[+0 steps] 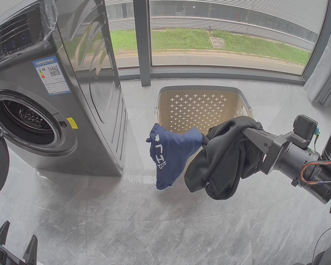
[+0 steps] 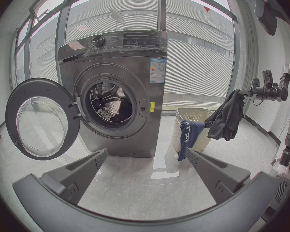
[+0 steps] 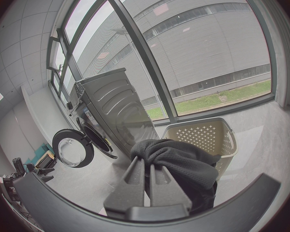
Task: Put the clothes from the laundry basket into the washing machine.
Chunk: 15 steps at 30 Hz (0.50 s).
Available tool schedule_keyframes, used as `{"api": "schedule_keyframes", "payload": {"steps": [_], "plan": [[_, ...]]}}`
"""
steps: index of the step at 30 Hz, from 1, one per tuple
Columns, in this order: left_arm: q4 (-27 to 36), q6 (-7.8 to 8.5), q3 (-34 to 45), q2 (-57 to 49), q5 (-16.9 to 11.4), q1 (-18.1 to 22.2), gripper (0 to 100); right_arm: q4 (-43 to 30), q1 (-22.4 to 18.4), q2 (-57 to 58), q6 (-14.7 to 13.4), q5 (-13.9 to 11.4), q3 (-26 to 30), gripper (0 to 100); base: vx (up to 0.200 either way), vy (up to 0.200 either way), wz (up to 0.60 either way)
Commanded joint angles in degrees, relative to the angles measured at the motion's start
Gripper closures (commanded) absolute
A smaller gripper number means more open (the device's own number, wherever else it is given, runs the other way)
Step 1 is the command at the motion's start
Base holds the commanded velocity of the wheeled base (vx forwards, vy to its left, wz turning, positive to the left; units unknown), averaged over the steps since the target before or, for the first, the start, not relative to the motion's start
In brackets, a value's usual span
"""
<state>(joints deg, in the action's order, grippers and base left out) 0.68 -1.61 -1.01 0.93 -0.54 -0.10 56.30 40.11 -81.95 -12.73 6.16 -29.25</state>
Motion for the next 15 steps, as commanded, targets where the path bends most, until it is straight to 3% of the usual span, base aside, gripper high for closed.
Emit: {"api": "schedule_keyframes", "payload": {"steps": [1,15], "plan": [[0.0,0.03,0.7,-0.4,0.0,0.0,0,0.0,0.1,-0.4,-0.3,0.0,0.3,100,0.0,0.2,0.0],[0.1,-0.24,0.7,-0.4,0.0,0.0,0,4.5,-0.1,-0.9,-0.8,-0.1,1.7,100,0.0,0.2,0.0]]}}
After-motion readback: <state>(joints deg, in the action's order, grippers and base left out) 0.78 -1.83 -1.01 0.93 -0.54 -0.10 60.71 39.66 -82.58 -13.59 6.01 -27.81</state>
